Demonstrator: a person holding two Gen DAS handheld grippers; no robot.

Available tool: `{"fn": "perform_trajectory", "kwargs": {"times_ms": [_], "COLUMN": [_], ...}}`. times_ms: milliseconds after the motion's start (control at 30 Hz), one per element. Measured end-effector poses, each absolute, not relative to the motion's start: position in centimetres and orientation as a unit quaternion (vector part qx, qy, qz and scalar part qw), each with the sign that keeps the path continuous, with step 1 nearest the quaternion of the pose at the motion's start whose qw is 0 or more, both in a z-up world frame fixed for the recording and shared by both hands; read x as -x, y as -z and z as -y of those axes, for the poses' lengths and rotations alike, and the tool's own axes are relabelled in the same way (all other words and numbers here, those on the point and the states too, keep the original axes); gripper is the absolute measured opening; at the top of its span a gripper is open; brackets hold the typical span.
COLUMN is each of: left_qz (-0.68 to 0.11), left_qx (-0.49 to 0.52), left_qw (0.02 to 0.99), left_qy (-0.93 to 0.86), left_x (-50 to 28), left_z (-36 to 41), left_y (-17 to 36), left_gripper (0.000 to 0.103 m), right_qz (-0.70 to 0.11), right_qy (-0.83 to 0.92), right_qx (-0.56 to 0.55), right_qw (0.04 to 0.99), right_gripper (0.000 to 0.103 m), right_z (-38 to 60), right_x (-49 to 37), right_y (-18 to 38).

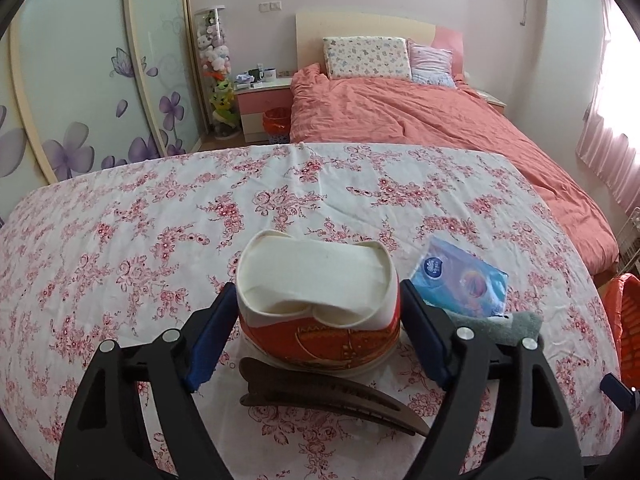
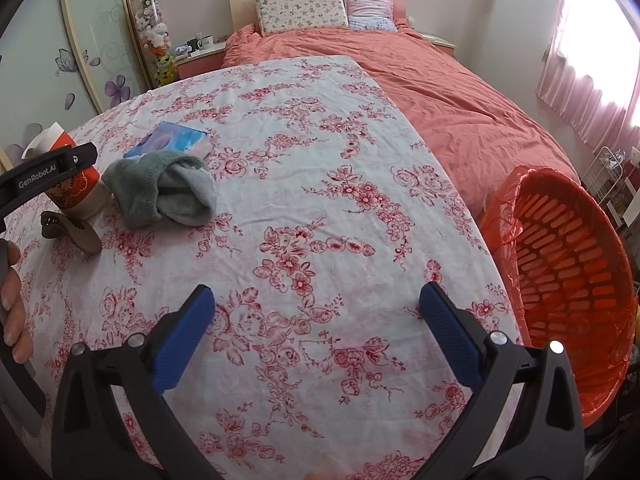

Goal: Collect trash
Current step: 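Return to the bed and grasp the red-and-white cup with the left tool, then grasp the grey sock with the right tool while the left tool holds the cup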

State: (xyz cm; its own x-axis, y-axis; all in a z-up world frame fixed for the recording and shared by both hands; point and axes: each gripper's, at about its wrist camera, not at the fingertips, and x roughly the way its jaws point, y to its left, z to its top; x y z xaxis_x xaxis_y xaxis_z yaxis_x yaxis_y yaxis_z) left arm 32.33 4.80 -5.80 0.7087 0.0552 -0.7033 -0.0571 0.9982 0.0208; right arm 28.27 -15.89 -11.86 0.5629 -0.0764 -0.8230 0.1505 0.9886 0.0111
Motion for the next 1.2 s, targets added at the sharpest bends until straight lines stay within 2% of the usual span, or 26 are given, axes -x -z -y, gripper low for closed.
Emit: {"fn": "perform_trajectory", "kwargs": {"times_ms": [433, 700, 833, 1000, 1200], "left_qz": [-0.342, -0.345, -0.356, -0.375, -0.386], "left_qx": [0.023, 0.011, 0.011, 0.021, 0.028], "left_qw": [0.939, 0.937, 0.933, 0.925, 0.921], "left_qy": [-0.037, -0.044, -0.044, -0.051, -0.053], "left_x": [-30.9, -27.7, -25.8, -24.7, -23.6], "left_z": [-7.1, -10.1, -12.0, -14.1, -15.7], "left_y": [2.4, 1.9, 2.8, 3.8, 4.7], "left_gripper": [0.078, 0.078, 0.078, 0.078, 0.078], "right_qz": [-0.463, -0.461, -0.437, -0.422, -0.427], "right_qy": [0.064, 0.049, 0.012, -0.024, -0.018], "right_qx": [-0.040, -0.034, -0.067, -0.052, -0.045], "right_qw": [0.883, 0.886, 0.897, 0.905, 0.903], "right_gripper": [0.100, 0.099, 0.089, 0.085, 0.081], "right_z": [15.9, 15.6, 14.9, 11.7, 9.2], "right_x": [-28.2, -28.6, -29.2, -31.0, -33.7], "right_y": [11.8, 11.8, 10.3, 8.5, 8.9]}}
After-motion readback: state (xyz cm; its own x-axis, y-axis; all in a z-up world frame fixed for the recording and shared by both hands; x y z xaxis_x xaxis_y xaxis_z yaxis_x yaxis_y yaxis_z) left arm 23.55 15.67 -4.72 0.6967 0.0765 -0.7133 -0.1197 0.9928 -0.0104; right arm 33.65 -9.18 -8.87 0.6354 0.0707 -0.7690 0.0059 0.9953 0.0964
